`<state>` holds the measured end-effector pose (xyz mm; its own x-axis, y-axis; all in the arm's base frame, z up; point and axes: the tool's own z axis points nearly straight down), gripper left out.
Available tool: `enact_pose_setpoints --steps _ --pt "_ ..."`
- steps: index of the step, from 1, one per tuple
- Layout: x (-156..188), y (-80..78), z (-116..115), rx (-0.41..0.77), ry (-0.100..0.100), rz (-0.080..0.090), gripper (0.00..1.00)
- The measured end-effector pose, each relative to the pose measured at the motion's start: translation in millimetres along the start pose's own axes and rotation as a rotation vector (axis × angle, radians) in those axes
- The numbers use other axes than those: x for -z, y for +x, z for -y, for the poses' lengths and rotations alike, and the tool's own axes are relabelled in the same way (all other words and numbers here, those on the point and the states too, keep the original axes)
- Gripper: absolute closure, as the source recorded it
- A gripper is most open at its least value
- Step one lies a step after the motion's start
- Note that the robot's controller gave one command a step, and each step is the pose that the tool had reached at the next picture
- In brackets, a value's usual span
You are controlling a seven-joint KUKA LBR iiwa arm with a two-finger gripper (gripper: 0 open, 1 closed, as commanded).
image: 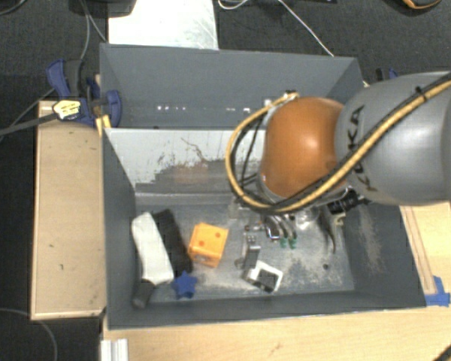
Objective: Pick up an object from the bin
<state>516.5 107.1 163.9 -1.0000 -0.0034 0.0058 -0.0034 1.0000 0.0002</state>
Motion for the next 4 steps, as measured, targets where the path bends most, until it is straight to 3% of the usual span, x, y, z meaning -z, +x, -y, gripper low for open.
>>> enact_pose_setpoints --steps 1,2,3,4 --pt "4.6 -1.7 0.6 -0.006 -0.001 0.008 0.00" --pt "-95.3 -43.4 -32.6 0.143 -0.002 0.001 0.00" --pt "-13.1 -45.1 -25.2 0.339 0.000 0.013 0.00" --pt "-64.8 -21.8 -45.5 0.487 -0.003 0.000 0.00"
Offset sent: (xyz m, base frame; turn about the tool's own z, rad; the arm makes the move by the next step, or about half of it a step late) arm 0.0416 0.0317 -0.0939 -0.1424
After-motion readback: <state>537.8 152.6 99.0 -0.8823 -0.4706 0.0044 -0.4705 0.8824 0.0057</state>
